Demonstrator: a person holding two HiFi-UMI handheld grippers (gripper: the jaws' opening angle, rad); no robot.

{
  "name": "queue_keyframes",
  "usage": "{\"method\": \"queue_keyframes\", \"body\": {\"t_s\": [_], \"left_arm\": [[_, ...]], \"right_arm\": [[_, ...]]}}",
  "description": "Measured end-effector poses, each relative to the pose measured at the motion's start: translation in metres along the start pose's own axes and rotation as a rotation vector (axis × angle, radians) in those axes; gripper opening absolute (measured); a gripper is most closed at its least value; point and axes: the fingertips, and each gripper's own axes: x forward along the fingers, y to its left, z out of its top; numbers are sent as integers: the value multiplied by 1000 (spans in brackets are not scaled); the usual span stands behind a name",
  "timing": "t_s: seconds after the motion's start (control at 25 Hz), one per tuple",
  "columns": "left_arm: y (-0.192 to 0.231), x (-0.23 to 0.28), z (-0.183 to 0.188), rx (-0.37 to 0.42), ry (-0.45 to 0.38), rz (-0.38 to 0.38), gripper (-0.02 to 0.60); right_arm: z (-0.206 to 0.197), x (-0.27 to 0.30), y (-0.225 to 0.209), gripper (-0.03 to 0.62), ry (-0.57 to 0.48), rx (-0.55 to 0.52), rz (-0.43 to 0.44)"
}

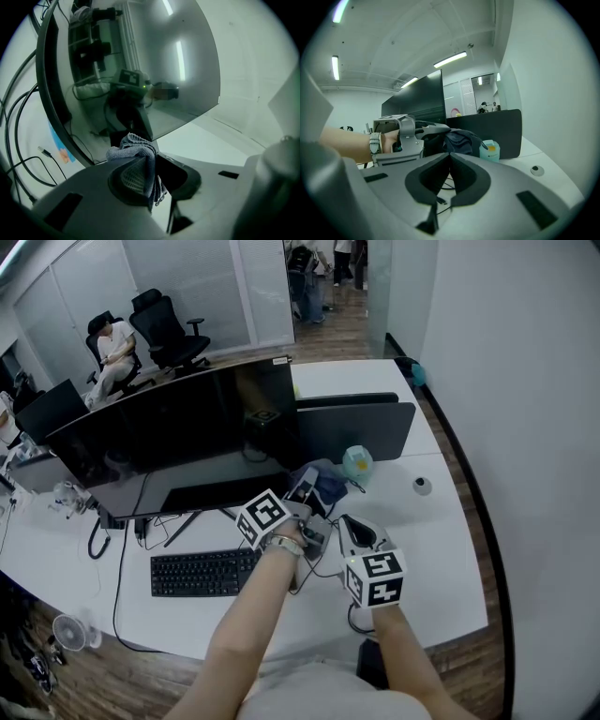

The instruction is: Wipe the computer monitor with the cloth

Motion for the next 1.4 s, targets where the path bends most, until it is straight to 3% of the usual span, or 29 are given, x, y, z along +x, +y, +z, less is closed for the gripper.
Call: {"method": "queue_keyframes", "body": {"t_s": [1.4], "left_arm": [[-60,22,20,-16,-106,-103,60]], "right_arm": [[-3,-3,5,8,-6,14,4]]}}
